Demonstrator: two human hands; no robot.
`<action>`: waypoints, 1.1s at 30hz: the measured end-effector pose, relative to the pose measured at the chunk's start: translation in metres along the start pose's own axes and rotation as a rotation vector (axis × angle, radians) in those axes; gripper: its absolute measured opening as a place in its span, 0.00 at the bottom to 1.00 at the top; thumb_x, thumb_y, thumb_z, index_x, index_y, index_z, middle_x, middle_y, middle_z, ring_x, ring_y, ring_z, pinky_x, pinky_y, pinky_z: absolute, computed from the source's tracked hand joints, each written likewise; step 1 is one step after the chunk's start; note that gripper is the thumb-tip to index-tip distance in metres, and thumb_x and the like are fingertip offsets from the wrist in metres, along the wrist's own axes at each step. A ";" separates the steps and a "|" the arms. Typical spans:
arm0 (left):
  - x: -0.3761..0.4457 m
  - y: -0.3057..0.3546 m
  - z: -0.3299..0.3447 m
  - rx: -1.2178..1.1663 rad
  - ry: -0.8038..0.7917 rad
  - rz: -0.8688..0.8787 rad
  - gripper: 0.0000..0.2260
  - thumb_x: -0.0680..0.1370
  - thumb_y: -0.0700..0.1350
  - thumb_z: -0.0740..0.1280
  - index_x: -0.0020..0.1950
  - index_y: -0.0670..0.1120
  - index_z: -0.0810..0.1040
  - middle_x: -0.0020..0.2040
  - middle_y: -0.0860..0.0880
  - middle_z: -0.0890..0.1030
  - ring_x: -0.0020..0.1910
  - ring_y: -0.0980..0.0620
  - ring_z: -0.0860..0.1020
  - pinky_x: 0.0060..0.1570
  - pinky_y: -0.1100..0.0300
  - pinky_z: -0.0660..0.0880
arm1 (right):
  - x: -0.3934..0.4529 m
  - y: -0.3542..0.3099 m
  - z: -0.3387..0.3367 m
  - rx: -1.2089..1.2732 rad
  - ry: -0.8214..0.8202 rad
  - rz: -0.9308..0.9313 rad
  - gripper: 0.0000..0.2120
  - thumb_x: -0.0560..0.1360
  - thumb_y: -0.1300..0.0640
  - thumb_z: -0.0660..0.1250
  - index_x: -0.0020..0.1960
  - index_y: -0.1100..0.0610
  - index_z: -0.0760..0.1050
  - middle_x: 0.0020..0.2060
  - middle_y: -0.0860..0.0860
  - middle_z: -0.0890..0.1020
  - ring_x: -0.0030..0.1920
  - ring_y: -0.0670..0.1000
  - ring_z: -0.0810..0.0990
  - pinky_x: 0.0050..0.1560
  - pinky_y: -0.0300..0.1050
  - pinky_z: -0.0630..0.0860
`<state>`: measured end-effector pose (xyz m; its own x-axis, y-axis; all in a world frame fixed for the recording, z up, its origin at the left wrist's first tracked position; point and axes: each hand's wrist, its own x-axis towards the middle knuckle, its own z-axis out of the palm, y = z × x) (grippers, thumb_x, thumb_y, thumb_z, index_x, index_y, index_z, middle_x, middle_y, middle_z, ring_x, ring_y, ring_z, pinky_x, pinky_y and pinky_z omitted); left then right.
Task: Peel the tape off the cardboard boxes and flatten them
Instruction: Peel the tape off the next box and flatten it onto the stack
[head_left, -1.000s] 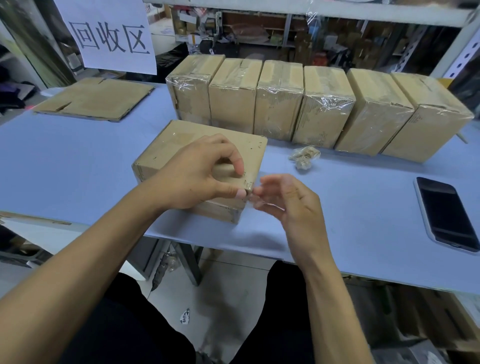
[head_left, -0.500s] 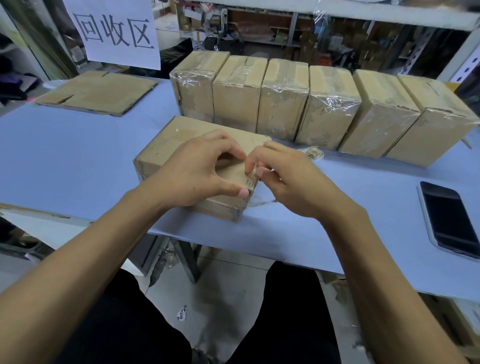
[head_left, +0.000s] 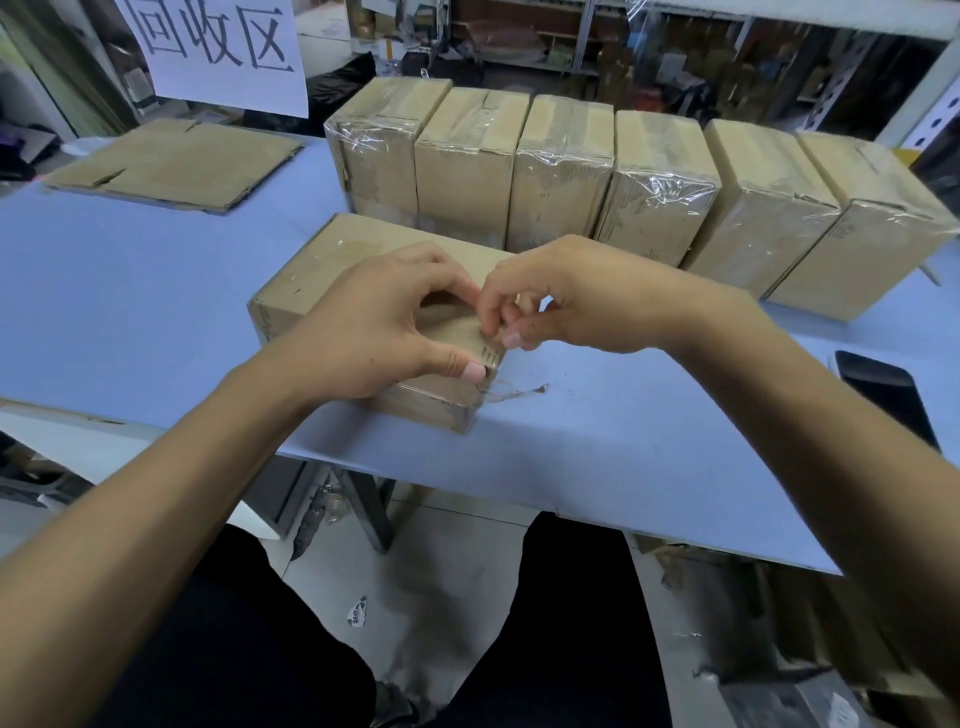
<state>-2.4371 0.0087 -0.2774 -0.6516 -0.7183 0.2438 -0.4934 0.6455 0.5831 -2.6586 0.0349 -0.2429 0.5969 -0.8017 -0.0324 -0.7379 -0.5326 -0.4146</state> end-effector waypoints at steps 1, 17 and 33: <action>0.000 0.001 0.000 -0.002 0.001 -0.005 0.29 0.60 0.67 0.72 0.57 0.55 0.83 0.55 0.58 0.79 0.55 0.58 0.77 0.58 0.51 0.74 | 0.003 -0.002 -0.003 -0.013 -0.036 0.004 0.06 0.77 0.59 0.71 0.50 0.49 0.79 0.38 0.44 0.81 0.40 0.46 0.81 0.42 0.40 0.74; 0.000 0.004 0.000 -0.031 -0.020 0.002 0.27 0.60 0.66 0.73 0.54 0.54 0.84 0.54 0.56 0.80 0.55 0.56 0.78 0.59 0.47 0.74 | 0.007 -0.004 -0.008 0.114 -0.095 0.031 0.07 0.74 0.61 0.76 0.48 0.51 0.83 0.36 0.43 0.80 0.35 0.42 0.74 0.41 0.39 0.72; 0.001 0.001 0.000 -0.048 -0.007 0.012 0.29 0.60 0.65 0.74 0.56 0.51 0.84 0.55 0.57 0.80 0.56 0.58 0.78 0.59 0.53 0.74 | -0.002 0.000 0.010 -0.087 0.175 -0.198 0.02 0.72 0.59 0.76 0.44 0.55 0.85 0.38 0.46 0.83 0.39 0.46 0.80 0.45 0.47 0.76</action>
<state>-2.4385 0.0087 -0.2767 -0.6616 -0.7084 0.2460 -0.4571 0.6410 0.6166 -2.6565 0.0393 -0.2523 0.6742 -0.7104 0.2019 -0.6410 -0.6987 -0.3177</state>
